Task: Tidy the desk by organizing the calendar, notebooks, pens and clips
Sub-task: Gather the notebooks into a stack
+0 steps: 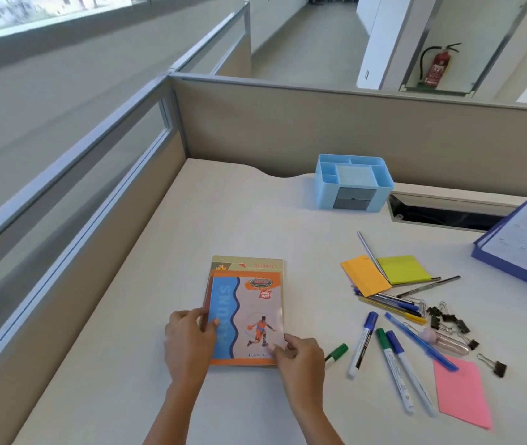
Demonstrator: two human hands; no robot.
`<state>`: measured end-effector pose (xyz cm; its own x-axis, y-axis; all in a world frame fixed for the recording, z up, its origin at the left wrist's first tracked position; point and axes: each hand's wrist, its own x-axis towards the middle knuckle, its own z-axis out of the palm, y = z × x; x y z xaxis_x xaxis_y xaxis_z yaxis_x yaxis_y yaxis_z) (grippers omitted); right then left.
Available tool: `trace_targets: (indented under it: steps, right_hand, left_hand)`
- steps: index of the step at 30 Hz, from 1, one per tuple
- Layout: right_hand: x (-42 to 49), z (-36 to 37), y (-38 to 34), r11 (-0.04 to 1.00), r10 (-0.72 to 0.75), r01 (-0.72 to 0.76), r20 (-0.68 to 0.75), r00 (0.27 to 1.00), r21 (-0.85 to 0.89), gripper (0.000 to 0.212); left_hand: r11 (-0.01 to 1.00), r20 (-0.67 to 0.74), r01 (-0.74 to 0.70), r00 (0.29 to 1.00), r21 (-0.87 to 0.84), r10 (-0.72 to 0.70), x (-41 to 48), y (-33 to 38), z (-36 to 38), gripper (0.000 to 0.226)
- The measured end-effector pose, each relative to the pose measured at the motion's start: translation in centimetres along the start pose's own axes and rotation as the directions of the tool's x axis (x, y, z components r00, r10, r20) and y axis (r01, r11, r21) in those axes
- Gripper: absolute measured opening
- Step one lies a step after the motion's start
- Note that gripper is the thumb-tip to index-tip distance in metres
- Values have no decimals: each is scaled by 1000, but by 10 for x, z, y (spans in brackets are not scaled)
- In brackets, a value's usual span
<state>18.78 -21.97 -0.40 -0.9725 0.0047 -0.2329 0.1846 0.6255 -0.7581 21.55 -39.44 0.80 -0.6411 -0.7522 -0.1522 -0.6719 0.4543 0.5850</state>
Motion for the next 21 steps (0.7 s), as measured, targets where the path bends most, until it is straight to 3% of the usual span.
trace_targets:
  steps: [3, 6, 9, 11, 14, 17, 21]
  right_hand:
    - [4, -1, -6, 998, 17, -18, -22, 1000, -66, 38]
    - [10, 4, -18, 988, 45, -44, 5, 999, -149, 36]
    - [27, 15, -25, 979, 181, -168, 108, 977, -119, 40]
    - [39, 19, -21, 973, 232, -227, 141, 962, -49, 39]
    - [45, 12, -17, 954, 262, -283, 177, 949, 104, 28]
    - [46, 3, -11, 910, 276, -328, 220, 936, 253, 24]
    - [45, -3, -6, 866, 252, -321, 222, 942, 382, 30]
  left_hand:
    - [995, 58, 70, 996, -71, -66, 8, -2, 1, 55]
    - [991, 164, 117, 981, -66, -105, 15, 7, -3, 49]
    - [972, 307, 215, 935, -91, -177, 29, 17, -10, 47]
    - [954, 376, 279, 900, -106, -221, 39, 16, -13, 53]
    - [944, 454, 306, 863, -120, -222, 46, 12, -9, 38]
    - [880, 526, 373, 832, -292, -178, 39, 12, -7, 28]
    - [759, 513, 368, 857, -537, -53, 31, 12, -9, 29]
